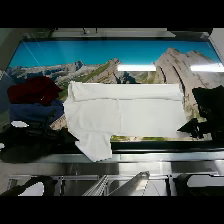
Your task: Fold the shirts.
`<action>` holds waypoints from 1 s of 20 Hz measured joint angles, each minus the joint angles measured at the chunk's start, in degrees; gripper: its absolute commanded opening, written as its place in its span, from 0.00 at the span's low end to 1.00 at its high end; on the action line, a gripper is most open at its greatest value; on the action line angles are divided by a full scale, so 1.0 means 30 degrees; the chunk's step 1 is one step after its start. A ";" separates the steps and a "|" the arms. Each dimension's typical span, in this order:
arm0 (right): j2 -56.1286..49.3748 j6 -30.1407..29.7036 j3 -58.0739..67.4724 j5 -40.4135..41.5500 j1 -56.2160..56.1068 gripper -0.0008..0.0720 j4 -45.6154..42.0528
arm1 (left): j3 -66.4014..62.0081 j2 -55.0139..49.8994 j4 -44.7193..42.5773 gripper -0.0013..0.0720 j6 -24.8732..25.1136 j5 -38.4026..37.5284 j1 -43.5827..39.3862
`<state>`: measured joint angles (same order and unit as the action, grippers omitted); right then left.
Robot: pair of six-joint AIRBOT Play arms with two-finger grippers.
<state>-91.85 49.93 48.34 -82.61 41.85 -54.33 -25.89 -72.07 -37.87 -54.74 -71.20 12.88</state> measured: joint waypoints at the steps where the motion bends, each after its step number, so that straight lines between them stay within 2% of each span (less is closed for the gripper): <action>1: 0.0007 0.0073 -0.0029 -0.0015 0.0160 0.27 -0.0022 | 0.0000 0.0000 0.0015 0.06 0.0117 0.0036 0.0000; 4: 0.0051 0.0342 -0.0087 -0.0029 0.0444 0.03 -0.0386 | 0.0000 0.0000 0.0138 0.06 0.0299 0.0058 0.0000; 8: 0.0153 0.0874 -0.0095 -0.0641 0.0546 0.03 0.0080 | 0.0000 0.0000 0.0364 0.06 0.0510 -0.0153 0.0000; 11: 0.0277 0.1100 -0.0080 -0.0867 0.0554 0.03 0.0823 | -0.0248 0.0000 0.1894 0.06 0.1355 -0.1231 0.0000; 16: 0.0408 0.1144 0.0969 -0.1158 0.0554 0.03 0.4138 | -0.3191 0.0000 0.4422 0.06 0.2062 -0.3701 0.0321; 20: 0.0401 0.1064 0.2667 -0.0015 0.0401 0.03 0.7614 | -0.6594 -0.0415 0.5027 0.06 0.1537 -0.3687 0.1421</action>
<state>-90.65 53.12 56.34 -82.65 43.05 -31.48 -45.67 -73.32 -22.79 -50.13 -82.26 17.15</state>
